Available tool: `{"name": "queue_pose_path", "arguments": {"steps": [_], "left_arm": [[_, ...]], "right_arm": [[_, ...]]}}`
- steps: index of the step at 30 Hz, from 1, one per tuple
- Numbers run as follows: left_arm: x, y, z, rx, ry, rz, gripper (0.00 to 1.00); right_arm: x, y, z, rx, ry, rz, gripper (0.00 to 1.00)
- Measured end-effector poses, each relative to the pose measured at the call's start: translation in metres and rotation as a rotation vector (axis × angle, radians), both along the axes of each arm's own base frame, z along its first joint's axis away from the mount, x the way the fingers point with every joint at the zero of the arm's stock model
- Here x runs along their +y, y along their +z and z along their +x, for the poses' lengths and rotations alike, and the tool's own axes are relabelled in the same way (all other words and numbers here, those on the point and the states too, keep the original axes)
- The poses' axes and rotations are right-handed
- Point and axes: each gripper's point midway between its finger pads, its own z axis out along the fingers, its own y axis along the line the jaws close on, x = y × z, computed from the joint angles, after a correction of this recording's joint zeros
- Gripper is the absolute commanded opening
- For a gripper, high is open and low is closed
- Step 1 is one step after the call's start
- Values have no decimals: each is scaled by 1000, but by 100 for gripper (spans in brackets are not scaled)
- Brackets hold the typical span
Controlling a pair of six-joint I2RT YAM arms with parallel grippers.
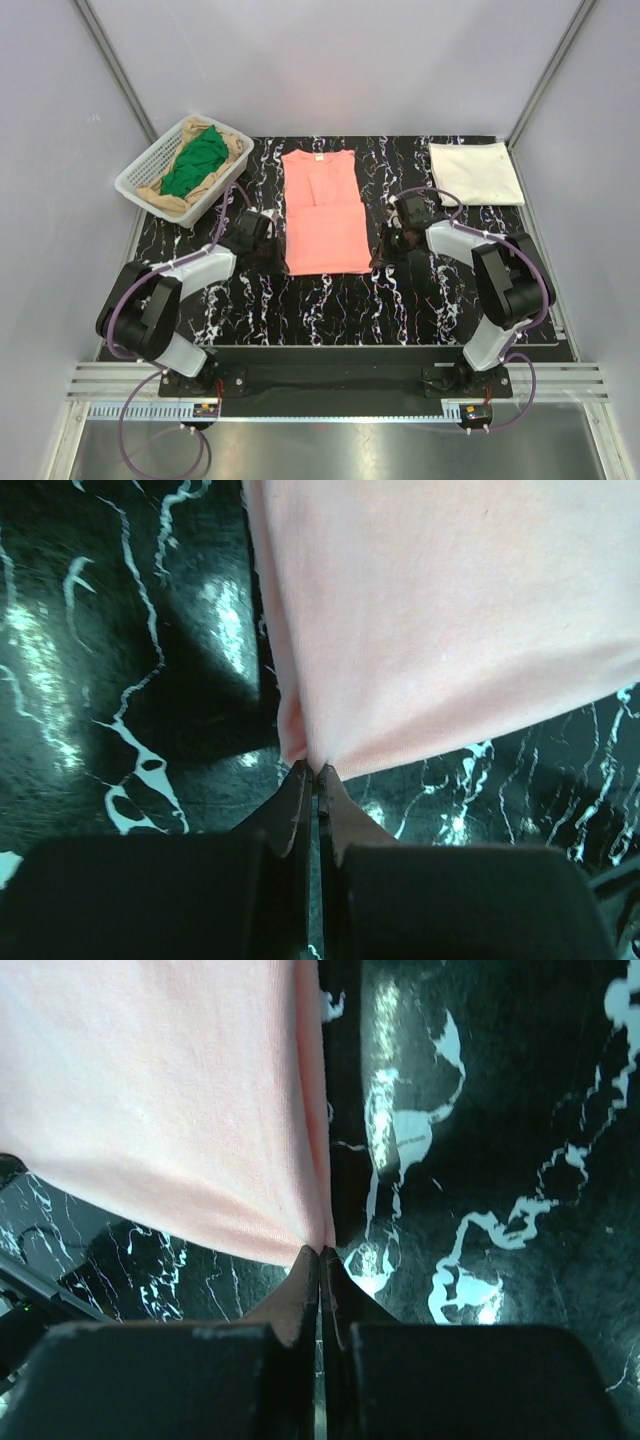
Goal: Fold and stack the t-shirts
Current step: Fold the tshirt
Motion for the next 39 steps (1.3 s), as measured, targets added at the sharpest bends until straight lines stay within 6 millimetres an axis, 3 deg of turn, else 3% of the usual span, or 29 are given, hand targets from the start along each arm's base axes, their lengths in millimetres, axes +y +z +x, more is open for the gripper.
{"name": "queue_pose_path", "arguments": {"steps": [6,12,16,19,20,22,23,24,27,30,33,39], "left_arm": [[-3,6,-25,16,-19,-53,4],[-7,21,-43,-8,-34,-109,8],[-3,8,-62,35,-37,-104,7],[4,-7,-79,86,-33,-85,12],[5,-9,-83,96,-34,-82,24],[5,-14,-90,114,-39,-75,26],[6,-15,-92,122,-37,-73,28],[7,-15,-94,124,-36,-72,37],[9,-8,-96,107,-17,-78,48],[13,2,-94,57,25,-97,56],[15,5,-94,37,76,-124,56],[15,-5,-102,70,134,-159,54]], "right_arm": [[-6,3,-21,25,-27,13,0],[1,14,-40,36,-35,54,0],[6,8,-63,72,-22,53,0],[7,-1,-79,113,-23,46,0],[7,-3,-83,126,-27,44,5],[5,-6,-87,141,-38,41,16],[5,-7,-88,145,-47,40,29],[4,-6,-89,146,-54,40,35],[2,0,-88,134,-95,49,46],[2,10,-90,116,-155,80,48],[1,15,-95,110,-212,118,49],[-1,4,-105,150,-293,148,50]]}}
